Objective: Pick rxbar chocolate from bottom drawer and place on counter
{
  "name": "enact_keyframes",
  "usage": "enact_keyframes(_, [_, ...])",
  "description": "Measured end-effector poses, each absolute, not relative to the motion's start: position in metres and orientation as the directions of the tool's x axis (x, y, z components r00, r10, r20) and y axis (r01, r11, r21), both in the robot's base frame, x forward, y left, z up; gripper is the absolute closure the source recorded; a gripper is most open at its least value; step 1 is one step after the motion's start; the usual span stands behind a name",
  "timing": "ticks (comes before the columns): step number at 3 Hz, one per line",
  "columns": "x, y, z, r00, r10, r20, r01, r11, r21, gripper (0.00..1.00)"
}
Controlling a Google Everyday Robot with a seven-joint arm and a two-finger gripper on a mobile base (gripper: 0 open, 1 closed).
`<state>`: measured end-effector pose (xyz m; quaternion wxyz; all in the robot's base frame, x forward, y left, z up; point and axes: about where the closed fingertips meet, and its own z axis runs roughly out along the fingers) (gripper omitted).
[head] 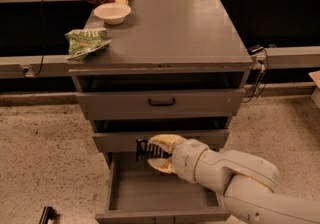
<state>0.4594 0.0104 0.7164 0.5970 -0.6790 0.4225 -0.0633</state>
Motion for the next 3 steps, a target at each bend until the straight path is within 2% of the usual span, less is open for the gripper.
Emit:
enact_keyframes(2, [0.463, 0.011, 0.727, 0.663, -0.634, -0.397, -0.471, 0.058, -0.880, 1.00])
enact_keyframes(3, [0.494, 0.000, 0.736, 0.680, -0.622, -0.388, -0.437, 0.081, -0.896, 1.00])
